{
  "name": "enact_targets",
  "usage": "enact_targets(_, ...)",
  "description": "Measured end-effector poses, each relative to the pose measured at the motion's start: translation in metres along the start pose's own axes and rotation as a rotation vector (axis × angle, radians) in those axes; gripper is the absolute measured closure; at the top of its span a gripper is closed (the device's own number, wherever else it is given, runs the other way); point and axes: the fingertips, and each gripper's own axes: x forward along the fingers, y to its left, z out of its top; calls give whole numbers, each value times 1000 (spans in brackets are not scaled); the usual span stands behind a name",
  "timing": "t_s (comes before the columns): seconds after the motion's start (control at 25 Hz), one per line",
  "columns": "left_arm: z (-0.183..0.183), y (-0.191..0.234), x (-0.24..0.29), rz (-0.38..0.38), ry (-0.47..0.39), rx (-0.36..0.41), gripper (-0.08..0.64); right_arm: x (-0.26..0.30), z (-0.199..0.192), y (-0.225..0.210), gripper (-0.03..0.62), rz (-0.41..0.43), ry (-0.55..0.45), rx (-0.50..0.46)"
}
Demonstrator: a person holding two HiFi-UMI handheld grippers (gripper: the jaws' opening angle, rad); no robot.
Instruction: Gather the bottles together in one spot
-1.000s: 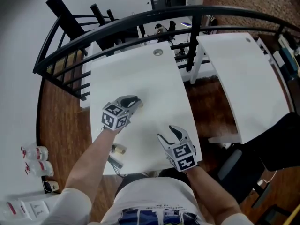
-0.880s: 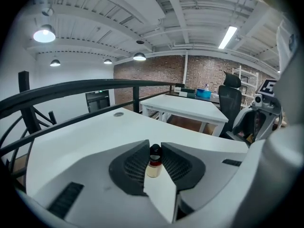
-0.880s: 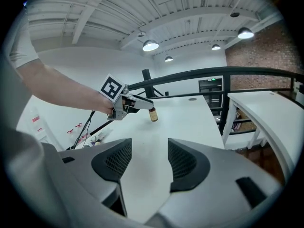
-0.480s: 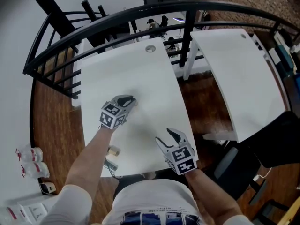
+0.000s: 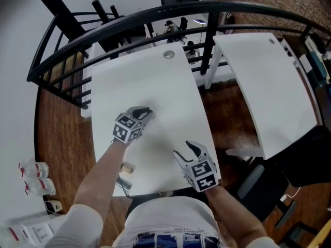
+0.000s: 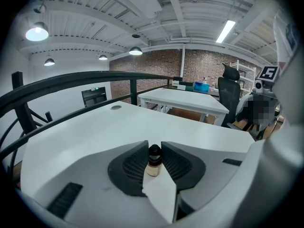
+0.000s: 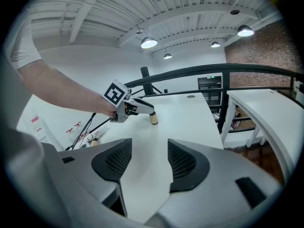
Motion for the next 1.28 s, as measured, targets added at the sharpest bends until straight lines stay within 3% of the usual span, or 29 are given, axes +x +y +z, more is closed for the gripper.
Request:
enact_targets(0.2, 0, 1, -3, -1, -1, -3, 480, 6, 2, 6, 337, 9, 4, -11)
enact_targets(0.28, 2, 2, -8, 10, -8, -8, 433, 6, 3, 8, 337, 10, 5, -17)
enact_targets(0.56, 33, -1, -47, 49, -98, -11, 433, 5, 0, 14, 330, 10, 11, -20)
enact_targets(0.84, 76, -20, -131, 106, -263, -71, 433, -3, 6, 26, 330, 7, 4, -37)
enact_targets(1.28, 32, -120, -304, 98, -399, -213, 429, -68, -5, 111, 330, -43, -35, -37)
